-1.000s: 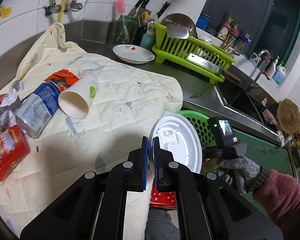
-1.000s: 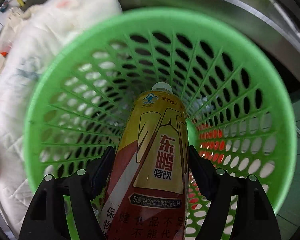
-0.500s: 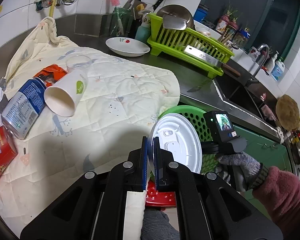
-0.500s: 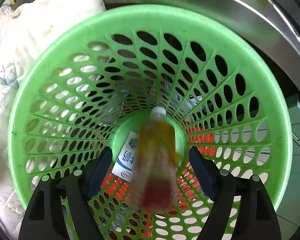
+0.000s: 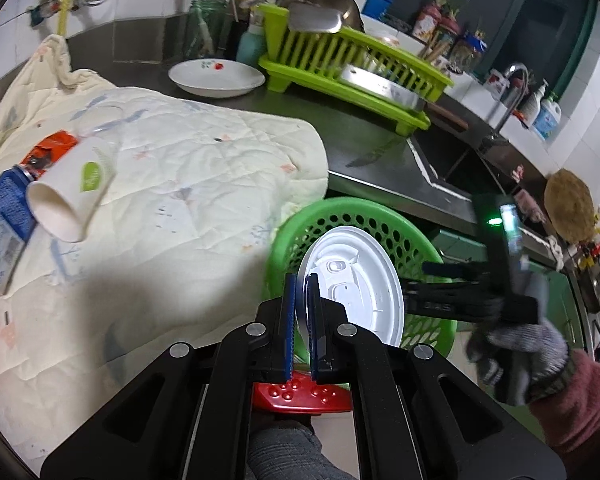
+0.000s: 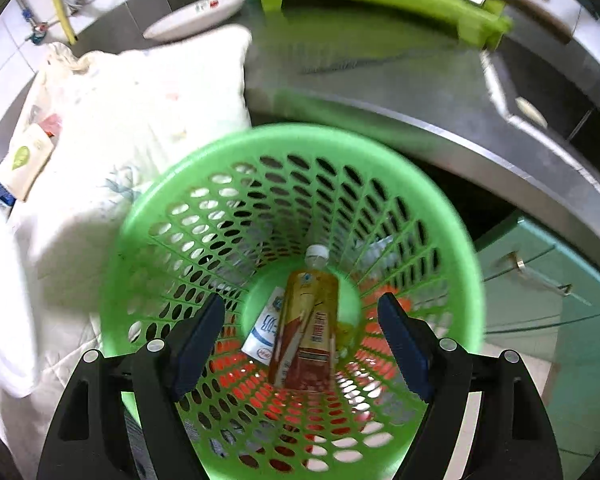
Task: Collect trash
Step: 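Drop the orange bottle into the green basket with the right tool, then the lid with the left, then move both tools back over the remaining trash on the cloth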
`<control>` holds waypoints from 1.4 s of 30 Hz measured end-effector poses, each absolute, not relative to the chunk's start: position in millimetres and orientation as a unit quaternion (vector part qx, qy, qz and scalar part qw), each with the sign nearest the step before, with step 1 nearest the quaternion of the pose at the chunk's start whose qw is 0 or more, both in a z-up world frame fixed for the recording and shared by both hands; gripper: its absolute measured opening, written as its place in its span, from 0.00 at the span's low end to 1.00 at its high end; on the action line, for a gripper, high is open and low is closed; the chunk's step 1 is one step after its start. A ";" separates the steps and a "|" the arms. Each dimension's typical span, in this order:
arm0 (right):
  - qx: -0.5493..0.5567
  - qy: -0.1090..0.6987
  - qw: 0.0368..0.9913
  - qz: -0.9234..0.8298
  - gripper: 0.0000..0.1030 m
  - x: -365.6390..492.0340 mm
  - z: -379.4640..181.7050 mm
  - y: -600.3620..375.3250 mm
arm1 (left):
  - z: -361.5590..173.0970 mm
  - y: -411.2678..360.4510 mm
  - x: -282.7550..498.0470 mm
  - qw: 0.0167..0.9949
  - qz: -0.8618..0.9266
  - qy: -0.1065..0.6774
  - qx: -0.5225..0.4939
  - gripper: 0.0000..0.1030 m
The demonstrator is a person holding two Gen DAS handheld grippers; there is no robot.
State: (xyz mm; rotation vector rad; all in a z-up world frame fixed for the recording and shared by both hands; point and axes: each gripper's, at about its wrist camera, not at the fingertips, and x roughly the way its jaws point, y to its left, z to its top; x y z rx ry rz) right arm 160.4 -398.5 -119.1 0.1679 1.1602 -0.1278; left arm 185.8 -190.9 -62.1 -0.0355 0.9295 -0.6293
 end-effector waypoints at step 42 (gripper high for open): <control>0.047 0.462 0.885 0.036 0.74 126.0 -47.1 -275.0 | -34.7 -62.8 147.1 0.902 -0.167 0.396 -0.039 0.21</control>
